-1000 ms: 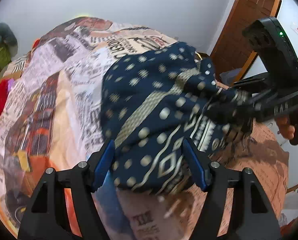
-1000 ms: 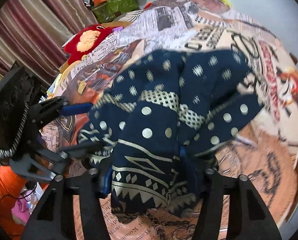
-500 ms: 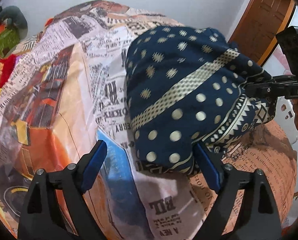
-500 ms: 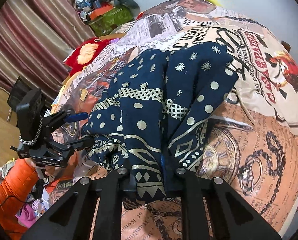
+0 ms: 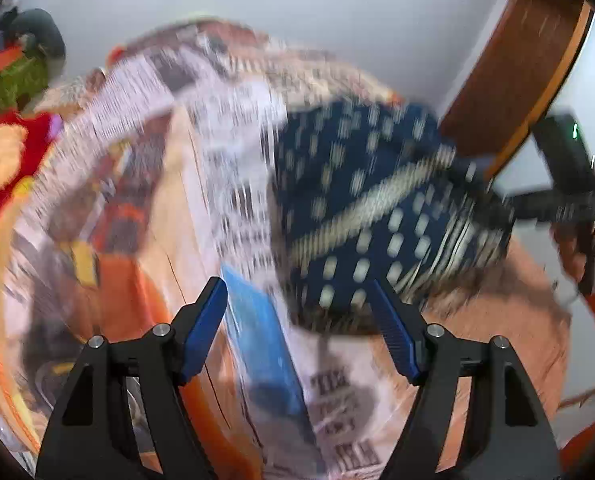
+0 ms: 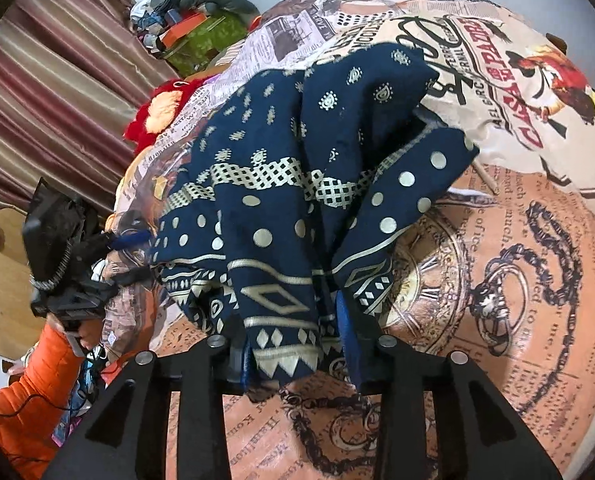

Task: Fold large clothes
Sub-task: 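Grasp the navy polka-dot garment with the right gripper and lift it, then grasp the polka-dot garment with the left gripper while the right gripper holds it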

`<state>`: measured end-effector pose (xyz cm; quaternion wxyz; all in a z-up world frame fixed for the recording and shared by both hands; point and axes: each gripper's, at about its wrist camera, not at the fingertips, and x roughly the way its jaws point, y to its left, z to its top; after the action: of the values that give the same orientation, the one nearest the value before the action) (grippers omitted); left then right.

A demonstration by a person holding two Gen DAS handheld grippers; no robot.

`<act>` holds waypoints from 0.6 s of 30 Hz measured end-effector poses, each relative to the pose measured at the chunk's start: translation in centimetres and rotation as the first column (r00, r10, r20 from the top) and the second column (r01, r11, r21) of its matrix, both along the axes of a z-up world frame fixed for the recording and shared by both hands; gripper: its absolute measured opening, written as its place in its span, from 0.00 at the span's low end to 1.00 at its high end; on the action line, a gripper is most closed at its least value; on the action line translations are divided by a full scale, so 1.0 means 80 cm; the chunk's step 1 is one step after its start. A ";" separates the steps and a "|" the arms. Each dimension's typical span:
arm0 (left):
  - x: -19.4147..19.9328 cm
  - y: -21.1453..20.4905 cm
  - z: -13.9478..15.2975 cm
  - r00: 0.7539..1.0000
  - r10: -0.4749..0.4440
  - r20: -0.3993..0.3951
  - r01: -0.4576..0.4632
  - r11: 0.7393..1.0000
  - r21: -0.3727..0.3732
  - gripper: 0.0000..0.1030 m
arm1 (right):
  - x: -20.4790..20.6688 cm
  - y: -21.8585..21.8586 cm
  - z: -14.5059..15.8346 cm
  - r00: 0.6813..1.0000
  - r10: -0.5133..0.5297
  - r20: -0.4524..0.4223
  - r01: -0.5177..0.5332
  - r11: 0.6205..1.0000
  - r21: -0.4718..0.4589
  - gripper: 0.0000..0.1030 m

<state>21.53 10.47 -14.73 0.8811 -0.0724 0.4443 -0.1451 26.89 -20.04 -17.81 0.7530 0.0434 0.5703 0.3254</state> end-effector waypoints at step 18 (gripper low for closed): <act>0.103 -0.061 -0.026 0.998 -0.015 -0.055 0.014 1.000 -0.003 0.75 | 0.110 0.058 0.070 0.991 -0.045 0.129 0.047 0.999 -0.012 0.39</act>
<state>29.81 5.58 -16.79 0.8674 -0.0742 0.4686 -0.1500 35.68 -15.40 -12.21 0.7958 0.0298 0.5217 0.3059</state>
